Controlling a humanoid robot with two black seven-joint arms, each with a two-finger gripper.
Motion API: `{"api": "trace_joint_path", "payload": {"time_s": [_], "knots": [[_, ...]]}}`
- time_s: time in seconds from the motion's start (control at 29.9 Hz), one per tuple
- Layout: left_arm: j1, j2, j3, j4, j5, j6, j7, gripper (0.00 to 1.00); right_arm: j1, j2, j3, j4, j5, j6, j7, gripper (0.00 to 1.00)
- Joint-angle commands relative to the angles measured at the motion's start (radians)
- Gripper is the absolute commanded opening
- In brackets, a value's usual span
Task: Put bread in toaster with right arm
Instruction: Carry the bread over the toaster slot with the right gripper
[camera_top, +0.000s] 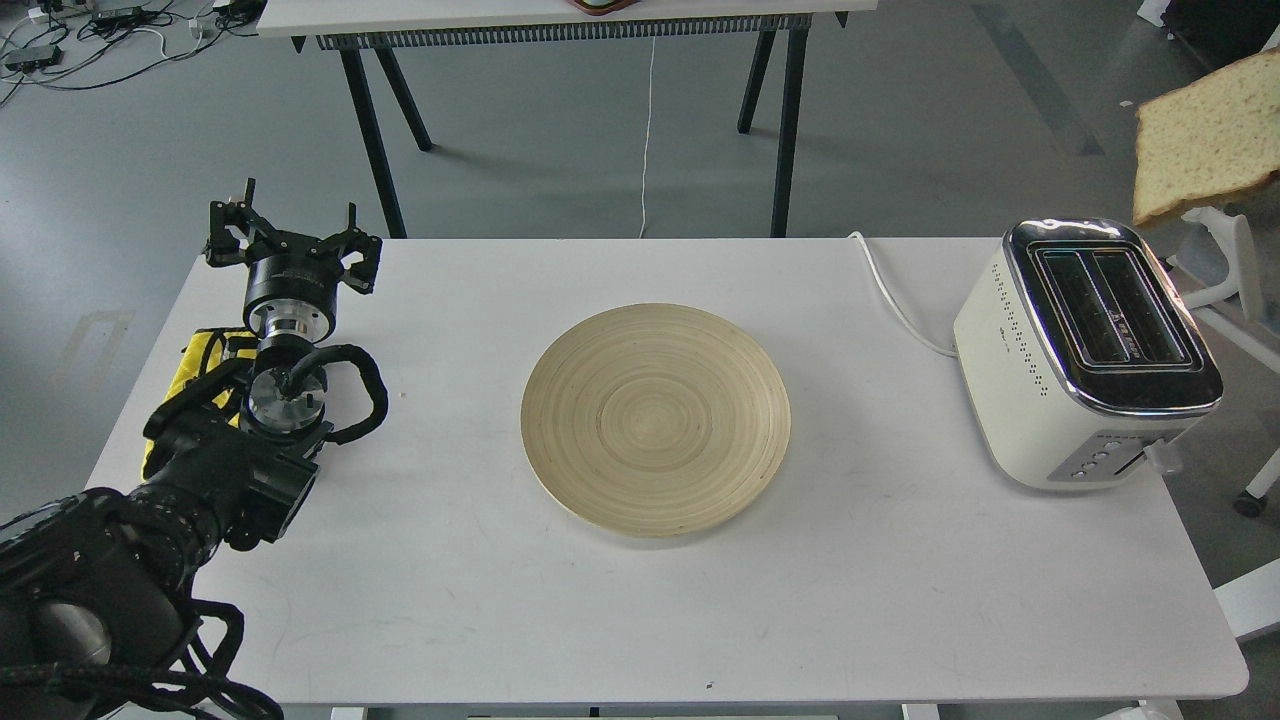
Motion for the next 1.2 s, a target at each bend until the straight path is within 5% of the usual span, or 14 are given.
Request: {"api": "trace_joint_path", "payload": {"time_s": [0.0,1.17], "knots": [[0.0,0.0,0.0,0.0,0.0,0.0,0.0,1.0,0.0,-0.005,-0.041,0.0,-0.034,0.0,0.0,0.2],[0.0,0.0,0.0,0.0,0.0,0.0,0.0,1.0,-0.006,0.035,-0.136,-0.031,-0.121,0.0,0.0,0.21]]}}
